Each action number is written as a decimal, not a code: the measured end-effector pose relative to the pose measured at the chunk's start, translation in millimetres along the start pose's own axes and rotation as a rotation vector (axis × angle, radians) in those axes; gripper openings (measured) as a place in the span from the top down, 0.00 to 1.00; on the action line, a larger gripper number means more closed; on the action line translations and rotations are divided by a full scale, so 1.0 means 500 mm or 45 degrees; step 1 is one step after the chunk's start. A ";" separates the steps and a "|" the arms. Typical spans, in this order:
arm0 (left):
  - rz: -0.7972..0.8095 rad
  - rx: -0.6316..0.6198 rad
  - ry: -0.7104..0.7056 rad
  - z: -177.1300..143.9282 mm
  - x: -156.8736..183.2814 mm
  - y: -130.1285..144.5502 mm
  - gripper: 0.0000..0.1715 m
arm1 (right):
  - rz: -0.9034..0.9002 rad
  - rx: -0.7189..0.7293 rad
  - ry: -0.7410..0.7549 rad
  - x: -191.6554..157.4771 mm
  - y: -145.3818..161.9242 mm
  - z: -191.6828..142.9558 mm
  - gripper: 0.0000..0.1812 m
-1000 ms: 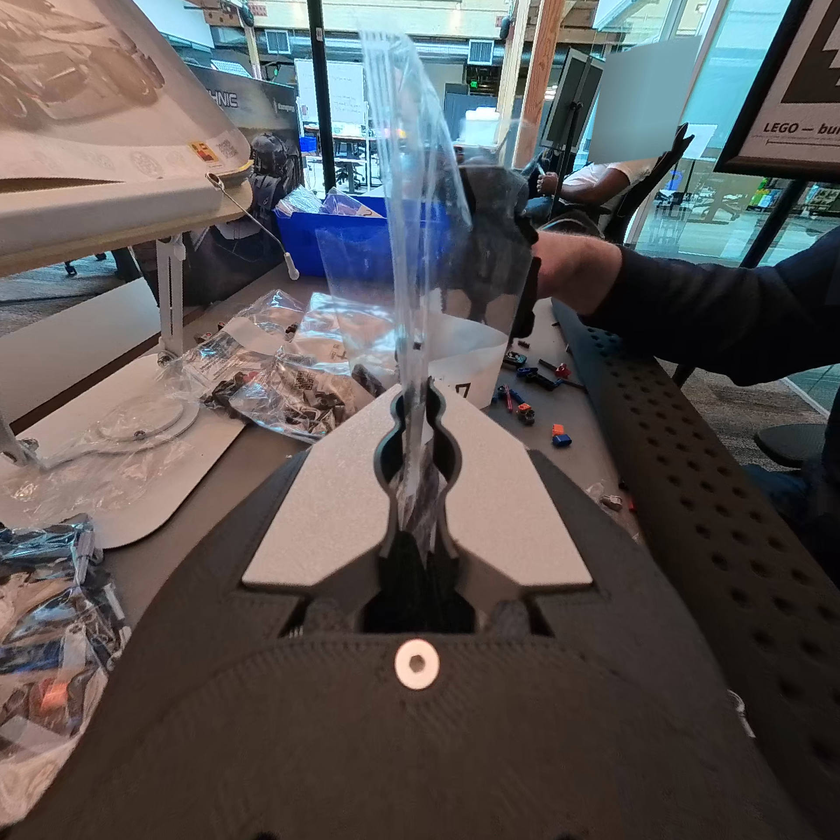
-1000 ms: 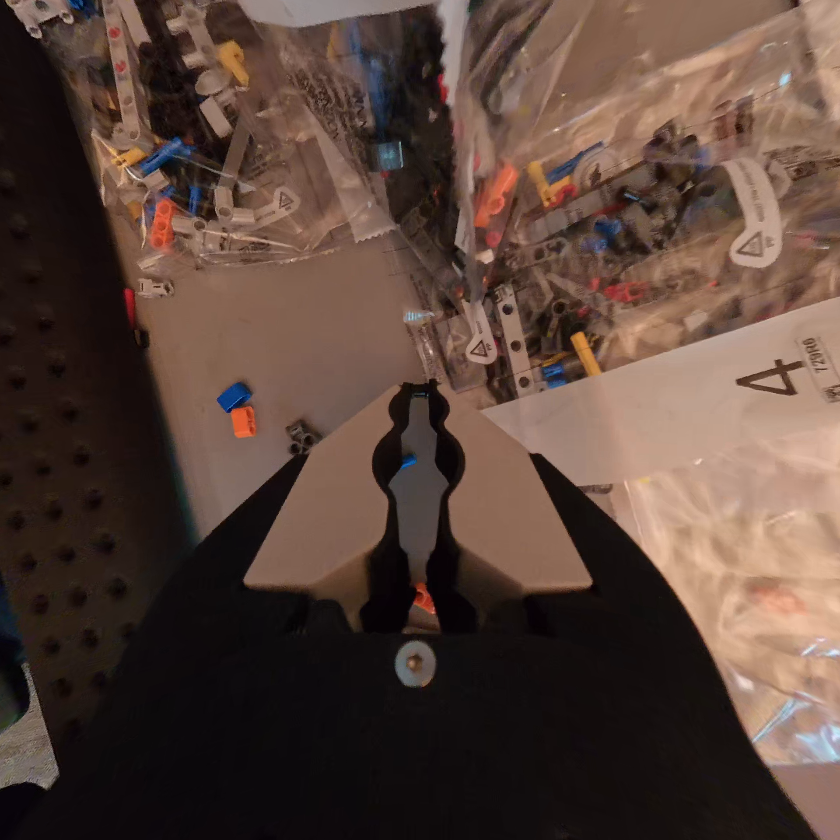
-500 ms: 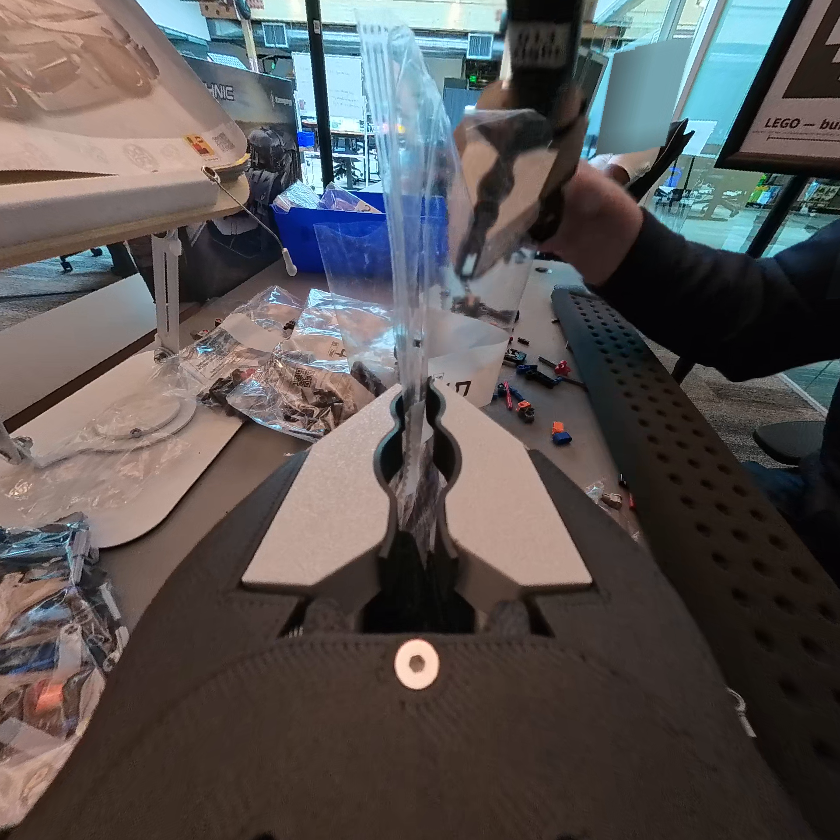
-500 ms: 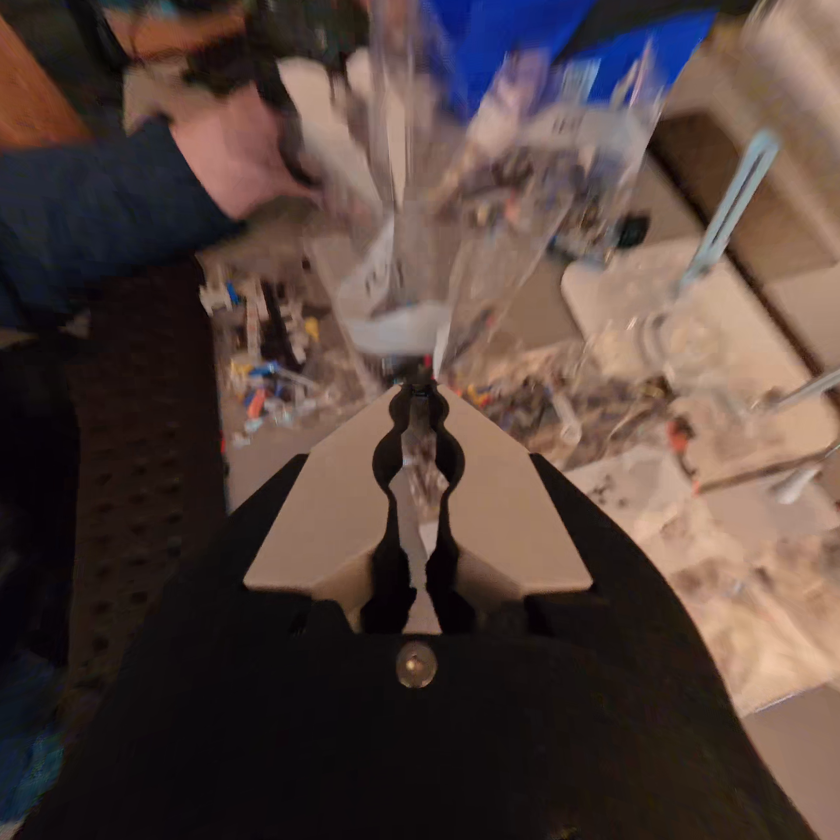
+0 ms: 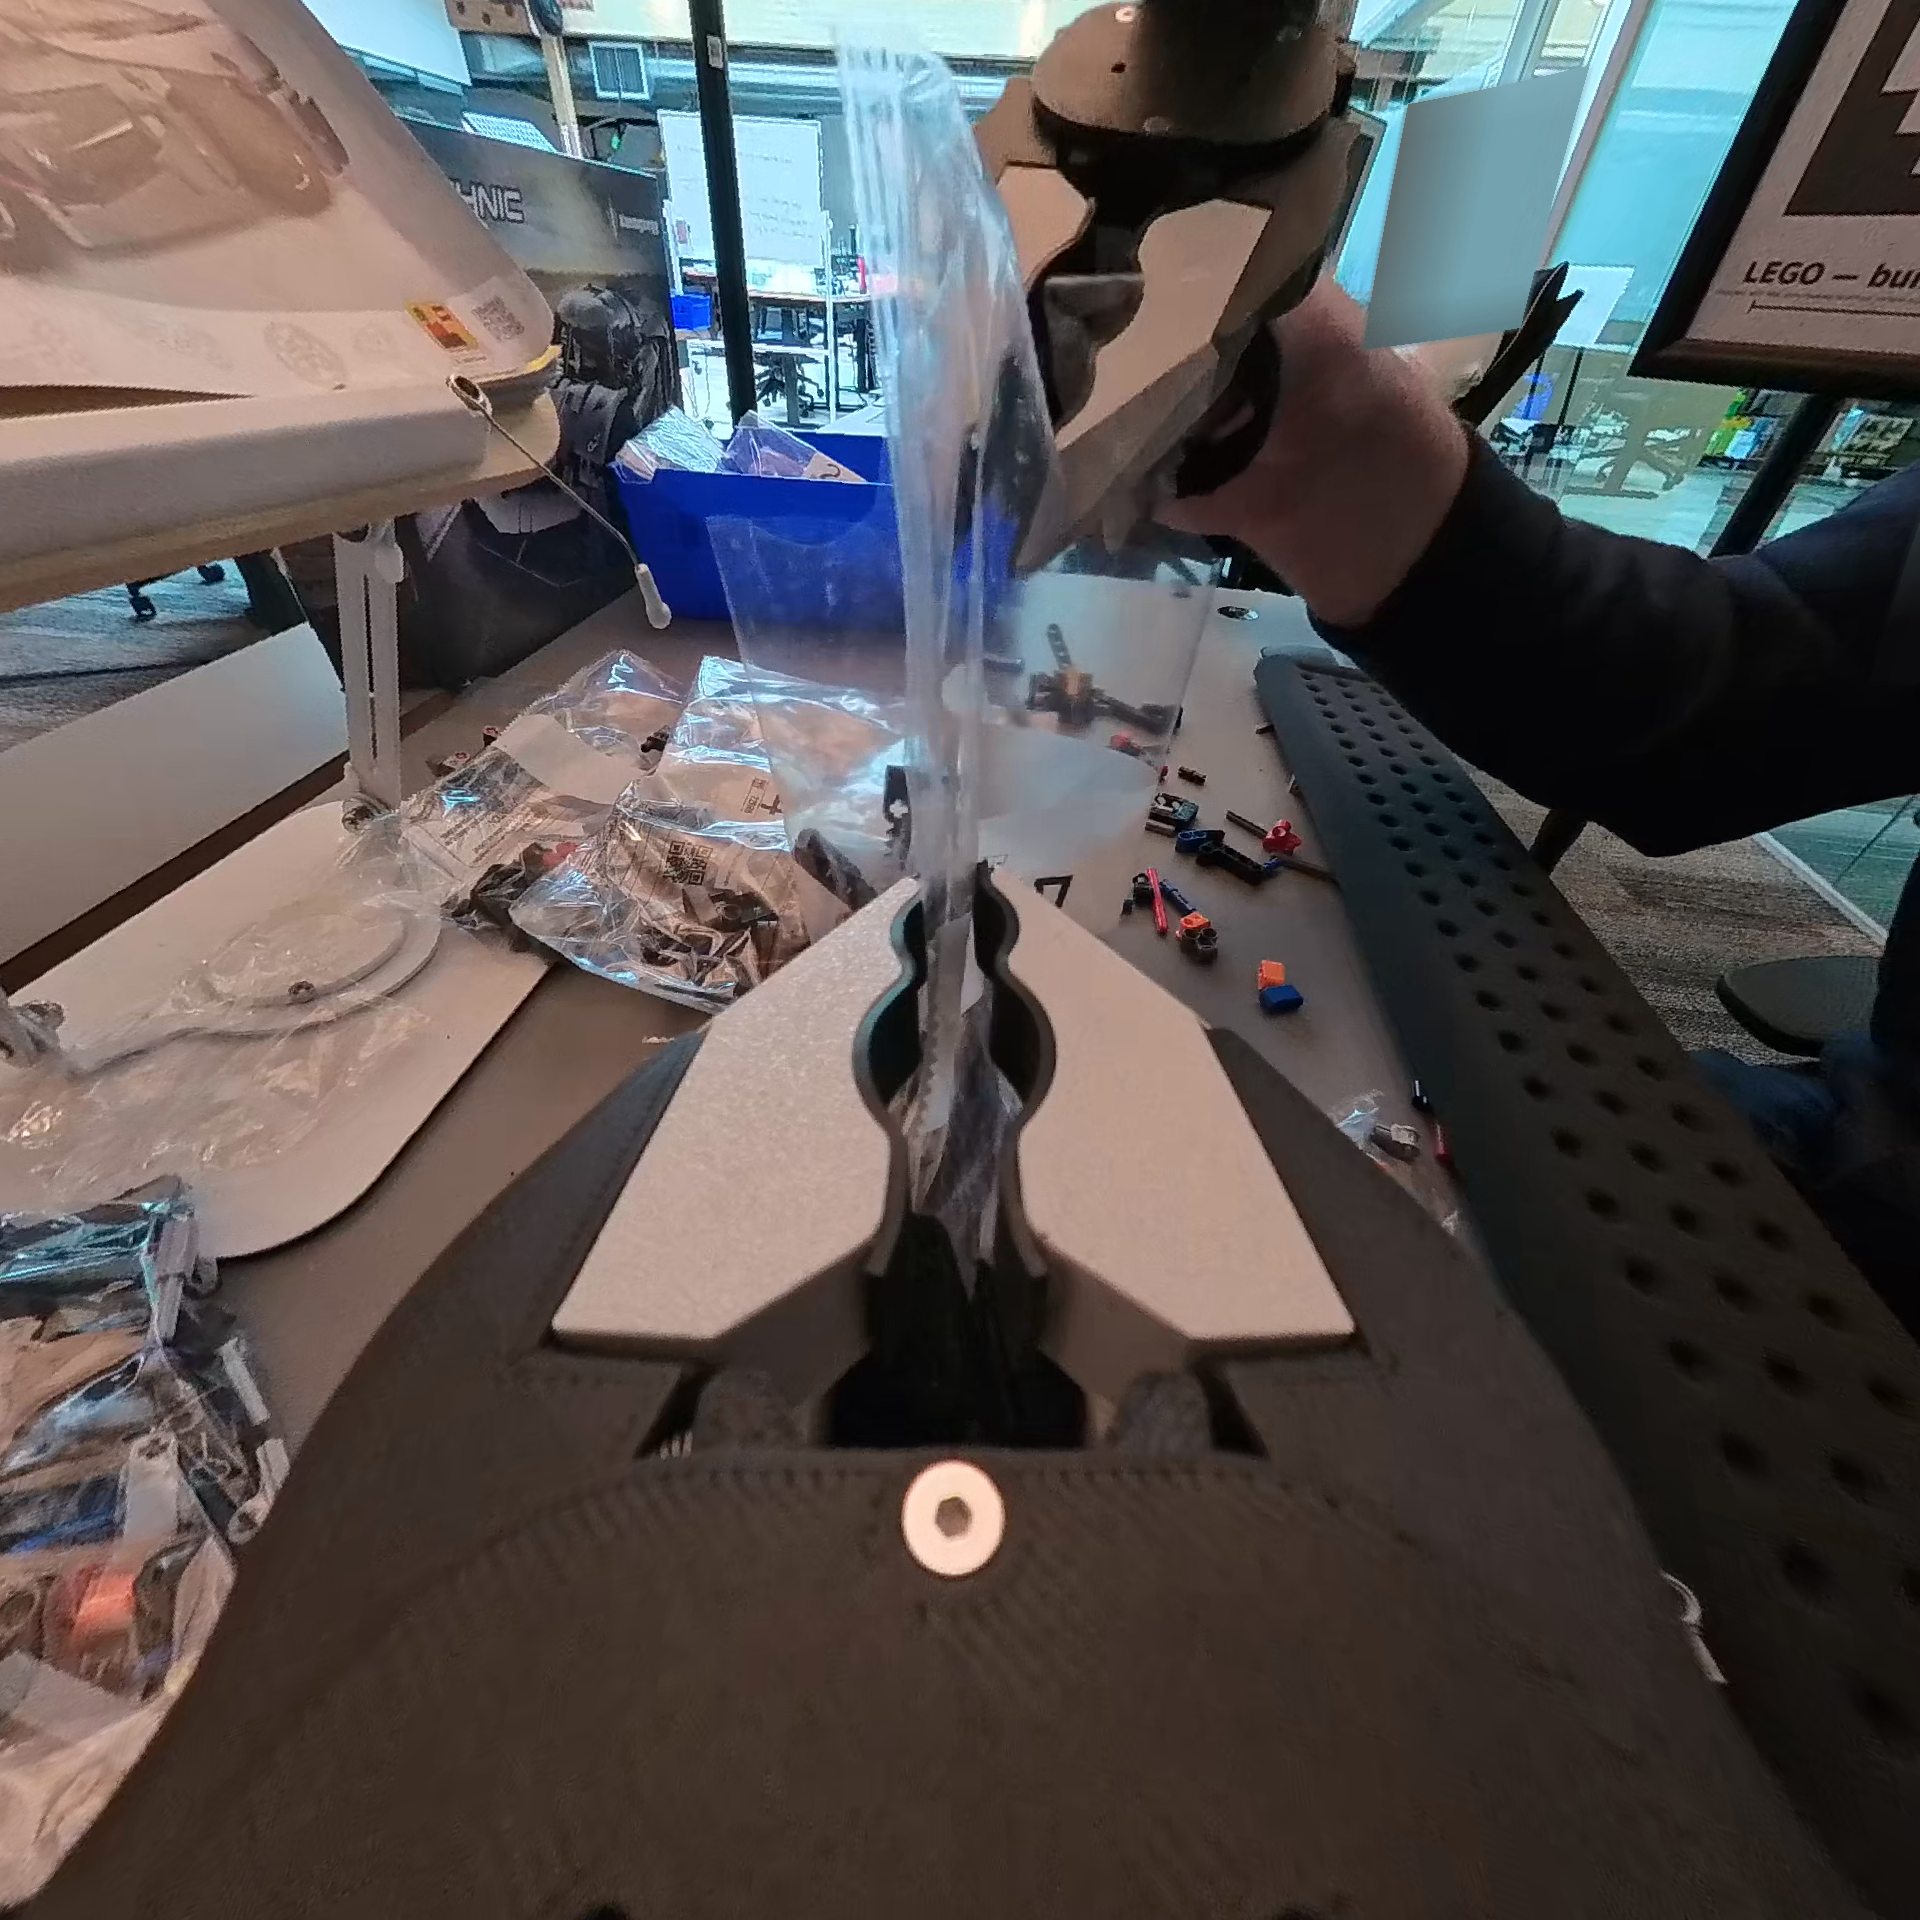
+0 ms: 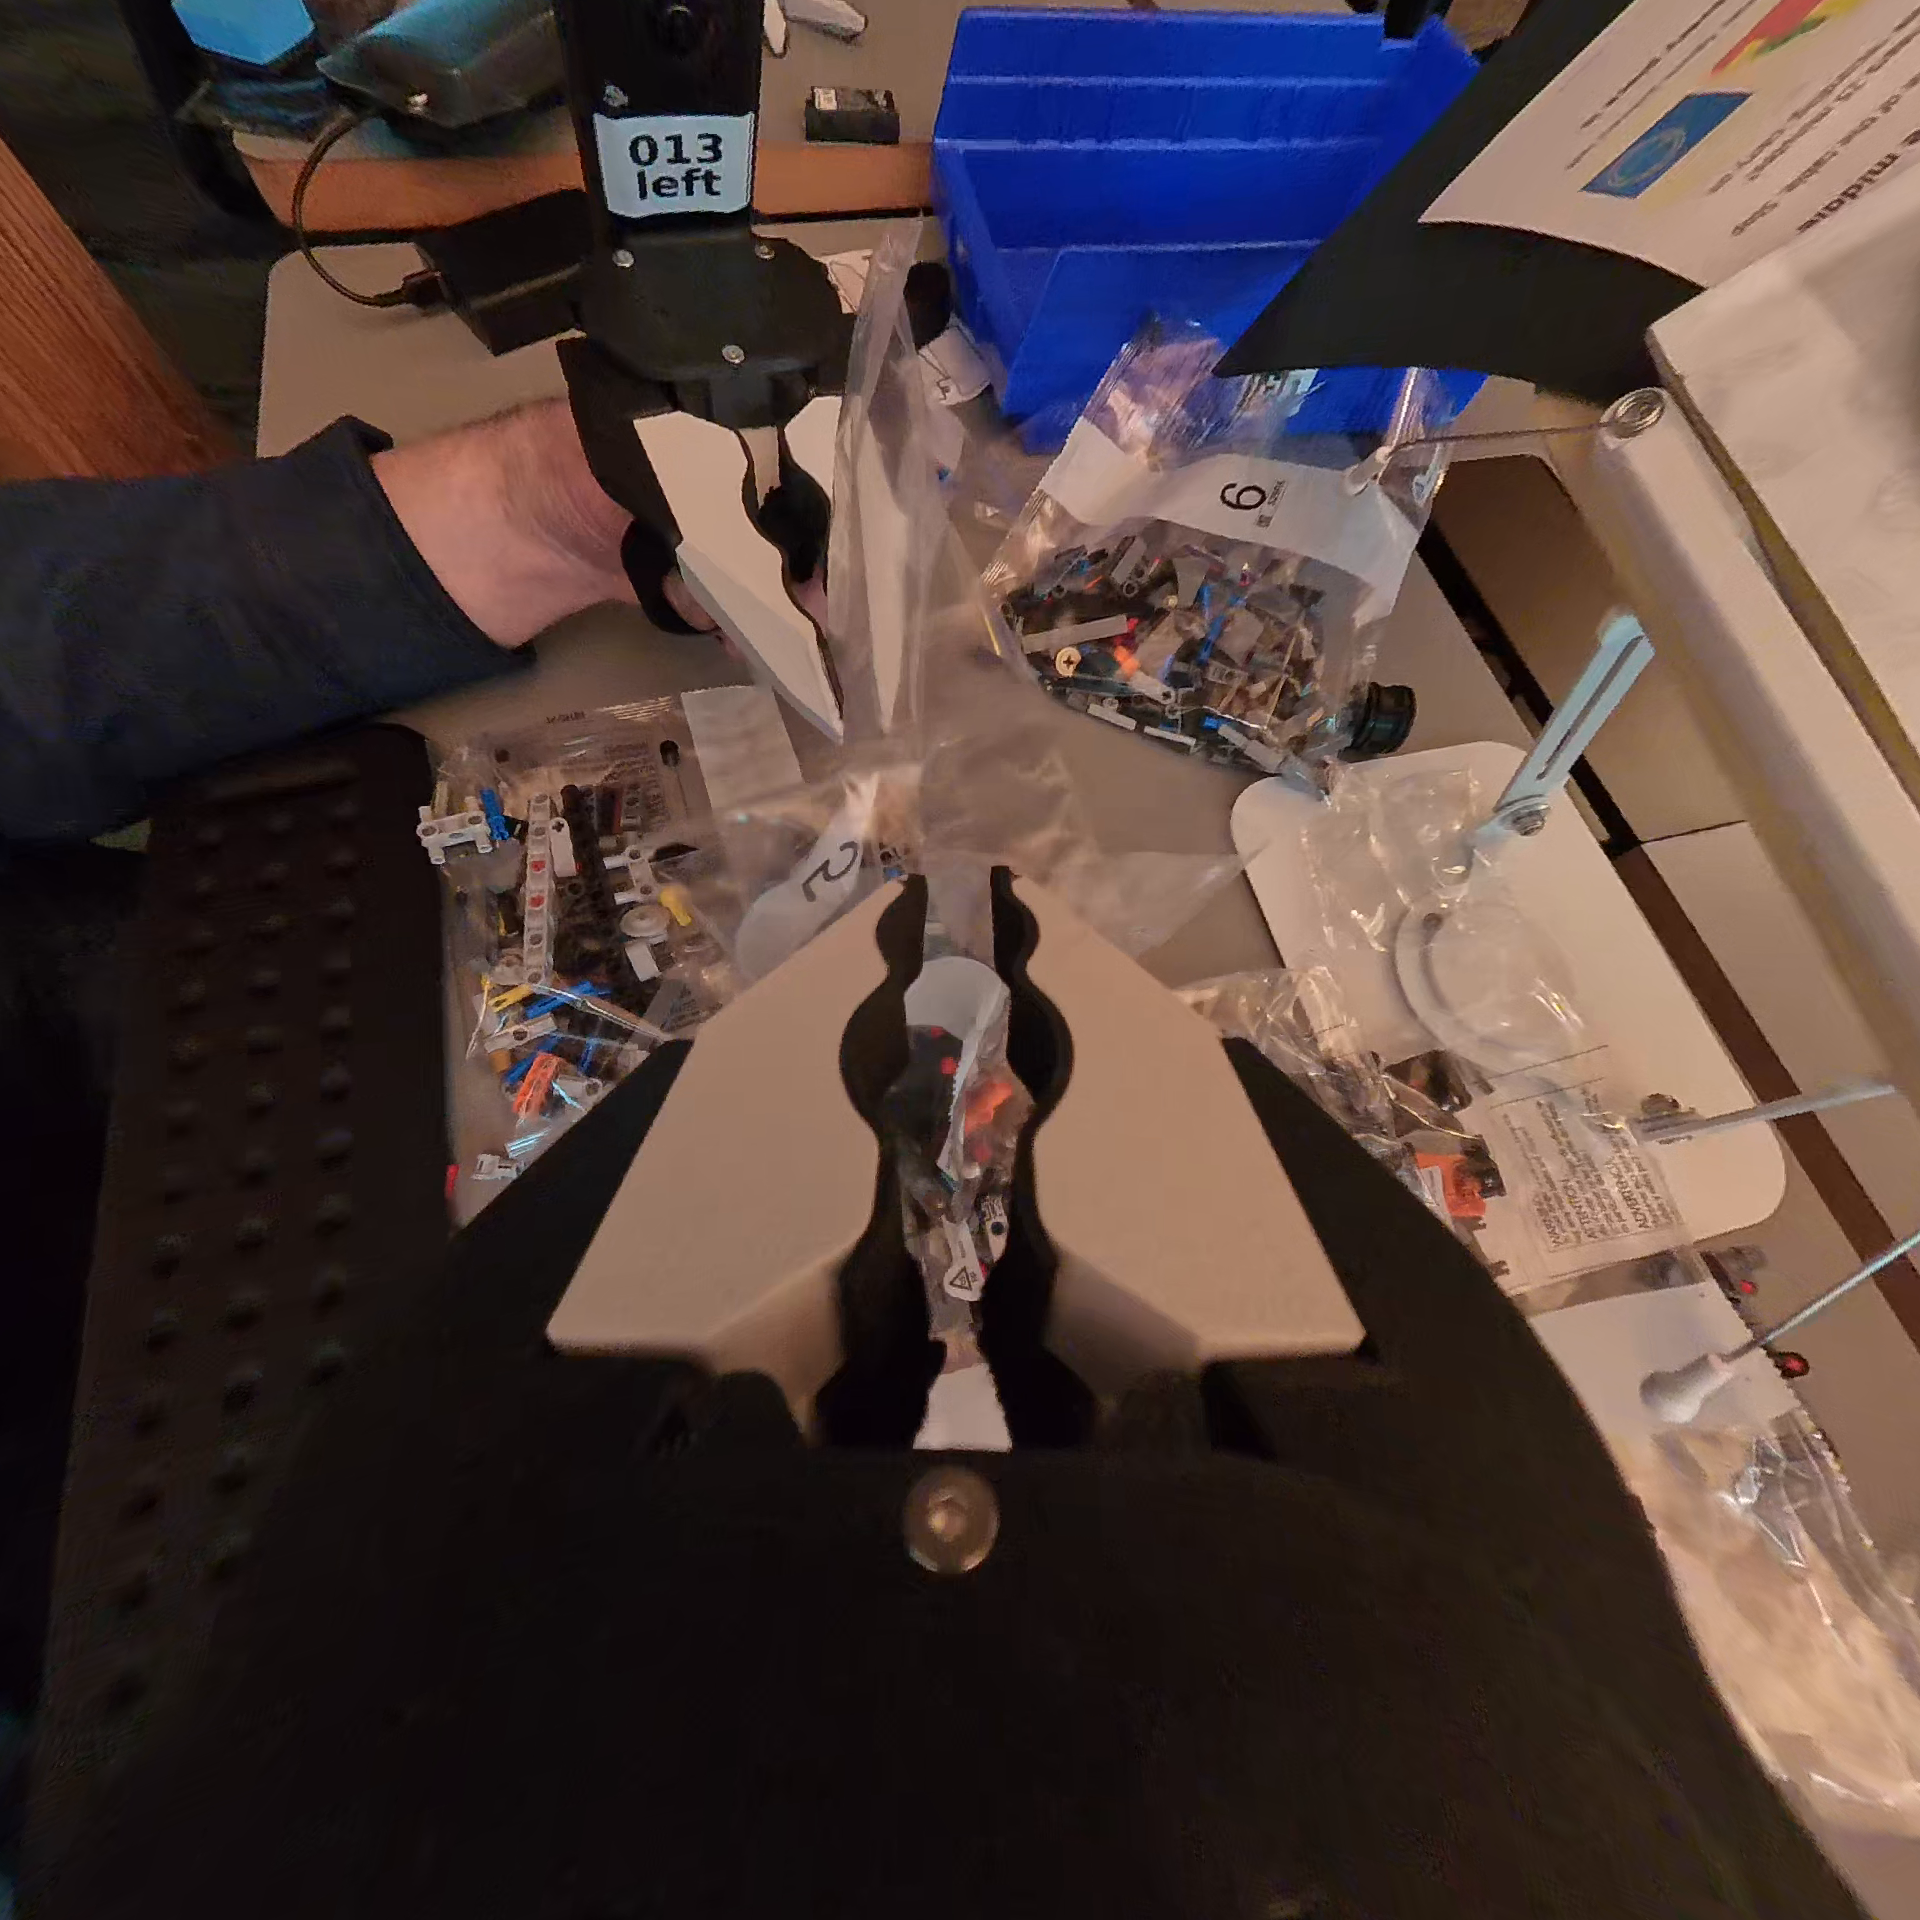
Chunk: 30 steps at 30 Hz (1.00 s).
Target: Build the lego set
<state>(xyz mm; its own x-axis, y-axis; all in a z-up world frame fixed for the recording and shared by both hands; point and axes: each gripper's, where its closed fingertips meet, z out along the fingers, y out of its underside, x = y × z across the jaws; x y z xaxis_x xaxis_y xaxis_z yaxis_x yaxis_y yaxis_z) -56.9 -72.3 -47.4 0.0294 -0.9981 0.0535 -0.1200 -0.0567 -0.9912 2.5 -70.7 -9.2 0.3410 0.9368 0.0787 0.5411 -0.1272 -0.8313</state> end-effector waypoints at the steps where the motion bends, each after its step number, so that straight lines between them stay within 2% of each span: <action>1: -0.001 0.001 -0.001 0.000 0.000 0.000 0.97 | 0.001 0.007 0.002 0.000 0.000 -0.003 0.94; 3: -0.003 0.002 -0.002 -0.001 -0.001 0.000 0.97 | 0.010 0.019 -0.004 0.000 0.000 -0.010 0.95; 5: -0.003 -0.001 -0.003 -0.001 -0.002 0.001 0.97 | 0.011 0.030 -0.015 0.000 0.000 -0.018 1.00; 11: -0.008 -0.004 -0.007 -0.001 -0.004 0.004 0.97 | 0.012 0.017 0.016 0.004 0.012 -0.036 0.97; 14: -0.007 -0.002 -0.007 -0.002 -0.004 0.002 0.97 | 0.073 -0.050 0.005 0.001 0.072 -0.042 0.94; 21: -0.009 -0.006 -0.004 0.000 -0.003 0.005 0.97 | 0.144 -0.449 0.010 -0.007 0.307 -0.013 0.89; 25: -0.016 -0.007 -0.014 -0.002 -0.007 0.007 0.97 | 0.176 -0.492 -0.070 -0.031 0.346 0.020 0.90; 30: -0.017 -0.013 -0.017 -0.002 -0.009 0.009 0.97 | 0.150 -0.516 -0.134 -0.051 0.347 0.057 0.90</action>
<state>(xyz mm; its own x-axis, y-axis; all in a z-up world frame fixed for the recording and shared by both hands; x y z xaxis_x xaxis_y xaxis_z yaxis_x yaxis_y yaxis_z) -58.4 -68.3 -52.0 0.0442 -0.9969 0.0646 -0.1297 -0.0699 -0.9891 65.9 -107.5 -171.0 0.3497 0.9337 -0.0775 0.7685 -0.3331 -0.5463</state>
